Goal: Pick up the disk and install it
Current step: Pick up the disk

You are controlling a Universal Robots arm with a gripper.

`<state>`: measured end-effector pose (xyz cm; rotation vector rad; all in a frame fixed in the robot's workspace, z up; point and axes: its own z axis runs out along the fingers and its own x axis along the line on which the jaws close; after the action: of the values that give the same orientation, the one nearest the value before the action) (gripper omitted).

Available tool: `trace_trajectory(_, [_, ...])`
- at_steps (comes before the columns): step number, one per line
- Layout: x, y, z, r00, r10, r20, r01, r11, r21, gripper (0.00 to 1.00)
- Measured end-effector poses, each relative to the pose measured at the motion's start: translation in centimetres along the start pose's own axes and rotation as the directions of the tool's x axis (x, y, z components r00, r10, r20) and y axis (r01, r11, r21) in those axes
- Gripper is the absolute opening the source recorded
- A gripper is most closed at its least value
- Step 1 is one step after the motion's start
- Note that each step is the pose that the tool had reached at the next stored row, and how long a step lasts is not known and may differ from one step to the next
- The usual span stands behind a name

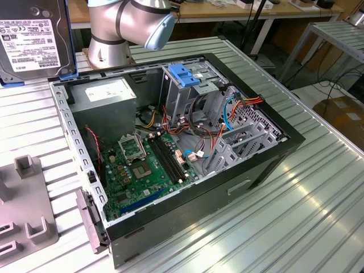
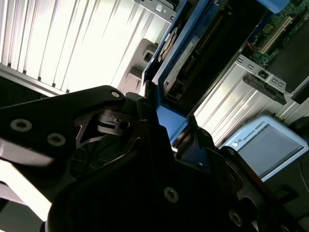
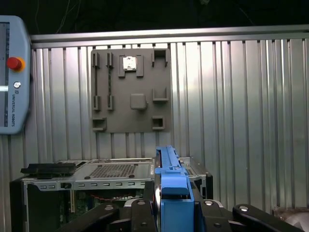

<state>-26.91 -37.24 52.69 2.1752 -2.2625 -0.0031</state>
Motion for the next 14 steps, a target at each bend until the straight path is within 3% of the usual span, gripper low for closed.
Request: trace_trajectory(14, [-0.09,-2.3,0.04,1.0,0.0,0.0,0.0,1.0,0.0,0.37])
